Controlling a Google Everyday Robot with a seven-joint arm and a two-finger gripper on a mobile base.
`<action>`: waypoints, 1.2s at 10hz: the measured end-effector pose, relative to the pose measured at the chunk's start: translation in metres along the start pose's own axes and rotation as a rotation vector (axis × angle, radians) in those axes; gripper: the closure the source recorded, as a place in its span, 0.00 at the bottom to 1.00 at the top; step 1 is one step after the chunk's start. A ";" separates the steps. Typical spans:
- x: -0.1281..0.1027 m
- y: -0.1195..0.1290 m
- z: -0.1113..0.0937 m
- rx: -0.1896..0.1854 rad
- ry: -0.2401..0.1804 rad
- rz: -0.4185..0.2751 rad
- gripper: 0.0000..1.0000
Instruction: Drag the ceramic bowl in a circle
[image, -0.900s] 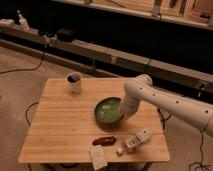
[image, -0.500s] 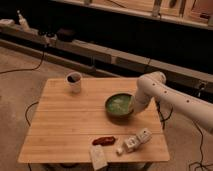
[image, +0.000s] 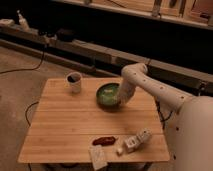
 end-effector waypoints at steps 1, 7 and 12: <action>-0.021 -0.019 0.007 -0.011 -0.005 -0.054 1.00; -0.162 -0.022 0.018 -0.075 -0.114 -0.361 1.00; -0.143 0.061 0.003 -0.139 -0.168 -0.268 1.00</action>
